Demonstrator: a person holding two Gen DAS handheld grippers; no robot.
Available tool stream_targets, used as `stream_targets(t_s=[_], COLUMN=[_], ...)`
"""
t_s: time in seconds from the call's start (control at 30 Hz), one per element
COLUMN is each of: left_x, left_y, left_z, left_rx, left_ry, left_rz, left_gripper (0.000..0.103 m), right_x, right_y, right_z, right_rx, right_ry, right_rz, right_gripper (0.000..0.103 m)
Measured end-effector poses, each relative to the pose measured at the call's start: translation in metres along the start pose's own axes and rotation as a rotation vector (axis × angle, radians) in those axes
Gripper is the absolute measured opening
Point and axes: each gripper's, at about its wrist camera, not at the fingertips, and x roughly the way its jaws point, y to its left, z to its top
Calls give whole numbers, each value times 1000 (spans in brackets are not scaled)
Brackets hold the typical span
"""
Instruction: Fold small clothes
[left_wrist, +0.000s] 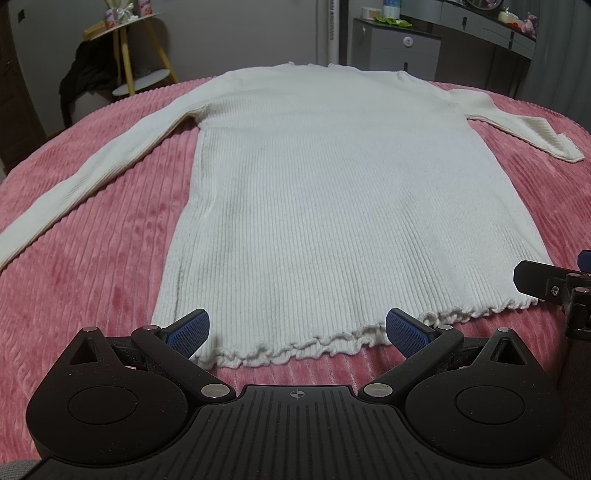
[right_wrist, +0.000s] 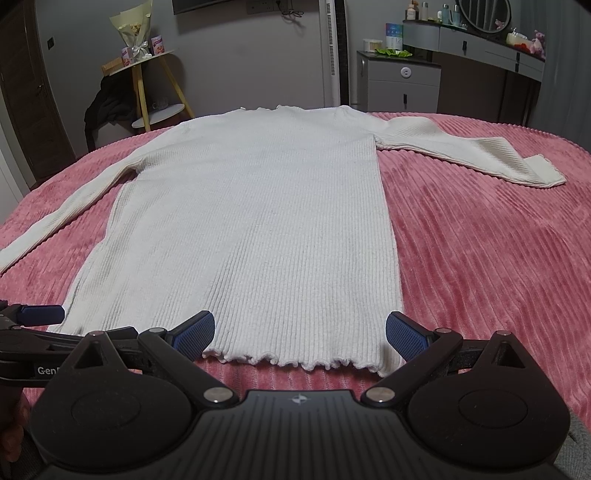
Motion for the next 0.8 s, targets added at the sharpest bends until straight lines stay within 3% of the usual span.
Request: stream_targets(t_s=[0.8], left_x=[1], left_y=[0], left_z=[6], left_rx=[-4], left_ry=[20], left_rz=[-4], left_gripper=[103], right_x=[0], right_y=[-8], right_z=[2], right_rx=[33], right_ry=[5], right_rz=[42], right_gripper=[99])
